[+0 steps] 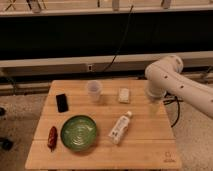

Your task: Move the arm in a circular motion

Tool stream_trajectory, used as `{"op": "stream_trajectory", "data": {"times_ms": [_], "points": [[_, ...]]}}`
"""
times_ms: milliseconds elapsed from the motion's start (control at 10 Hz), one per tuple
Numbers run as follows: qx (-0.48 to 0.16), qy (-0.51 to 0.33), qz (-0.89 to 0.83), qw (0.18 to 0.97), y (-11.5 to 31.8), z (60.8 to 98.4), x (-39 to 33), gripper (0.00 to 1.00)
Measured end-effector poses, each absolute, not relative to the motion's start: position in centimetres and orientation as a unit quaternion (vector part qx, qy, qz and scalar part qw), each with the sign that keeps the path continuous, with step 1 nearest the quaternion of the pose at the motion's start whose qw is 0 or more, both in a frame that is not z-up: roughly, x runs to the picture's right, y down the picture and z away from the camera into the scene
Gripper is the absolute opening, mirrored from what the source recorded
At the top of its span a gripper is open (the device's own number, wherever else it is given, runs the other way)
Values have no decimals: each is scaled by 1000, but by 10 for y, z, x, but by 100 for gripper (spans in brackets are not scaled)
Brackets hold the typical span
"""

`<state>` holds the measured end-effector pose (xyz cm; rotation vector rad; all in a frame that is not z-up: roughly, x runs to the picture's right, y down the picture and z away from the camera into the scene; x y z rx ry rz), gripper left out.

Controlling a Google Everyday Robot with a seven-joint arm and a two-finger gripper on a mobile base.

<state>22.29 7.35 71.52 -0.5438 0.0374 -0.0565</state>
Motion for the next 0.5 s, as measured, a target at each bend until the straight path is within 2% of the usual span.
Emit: {"op": "stream_trajectory", "data": {"times_ms": [300,500], "points": [[-268,13,-44,962,55,738,204,80],[-269,10,-50,962,54,740,200,80]]}}
